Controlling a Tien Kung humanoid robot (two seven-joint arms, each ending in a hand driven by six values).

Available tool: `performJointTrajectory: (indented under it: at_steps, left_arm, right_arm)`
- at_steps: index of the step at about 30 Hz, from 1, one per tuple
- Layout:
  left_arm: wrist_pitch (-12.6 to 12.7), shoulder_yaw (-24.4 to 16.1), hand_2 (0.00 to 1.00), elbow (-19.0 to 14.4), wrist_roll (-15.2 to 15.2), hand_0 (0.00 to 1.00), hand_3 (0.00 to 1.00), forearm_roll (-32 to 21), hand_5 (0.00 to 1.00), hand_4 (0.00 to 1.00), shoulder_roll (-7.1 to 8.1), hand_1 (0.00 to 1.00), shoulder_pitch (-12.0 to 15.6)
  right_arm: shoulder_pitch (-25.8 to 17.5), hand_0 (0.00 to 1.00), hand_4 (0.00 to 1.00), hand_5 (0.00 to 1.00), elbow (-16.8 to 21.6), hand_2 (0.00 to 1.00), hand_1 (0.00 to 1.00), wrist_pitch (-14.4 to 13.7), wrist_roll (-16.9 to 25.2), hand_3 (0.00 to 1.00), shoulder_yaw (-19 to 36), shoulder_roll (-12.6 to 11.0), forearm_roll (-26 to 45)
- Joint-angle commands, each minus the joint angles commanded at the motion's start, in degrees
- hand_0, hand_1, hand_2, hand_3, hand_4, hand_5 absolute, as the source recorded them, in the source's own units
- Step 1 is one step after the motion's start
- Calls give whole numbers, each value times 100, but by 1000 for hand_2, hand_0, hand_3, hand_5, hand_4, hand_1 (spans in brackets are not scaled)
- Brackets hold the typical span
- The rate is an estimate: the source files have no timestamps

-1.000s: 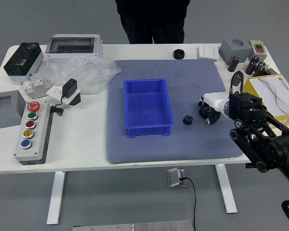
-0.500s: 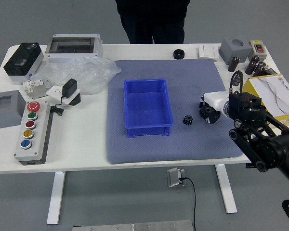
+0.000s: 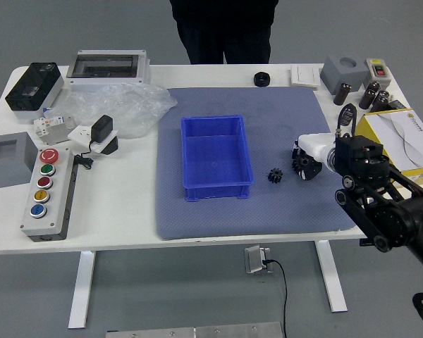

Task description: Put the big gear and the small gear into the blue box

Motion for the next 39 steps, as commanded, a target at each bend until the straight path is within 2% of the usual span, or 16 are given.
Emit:
performJointTrajectory:
  at_steps: [8,39]
  left_arm:
    - [0,8,739,0,-1,780,678,0,249,554,7,748,5]
    - [-1,-6,740,0,3,780,679,0,252,547,36,749,12]
  right_arm:
    - [19,741,590,137,31,573,597,-106,-14,620,33,-23,0]
    - [76,734,558,148,475,561,581,-128,-64,604,300,-182,0]
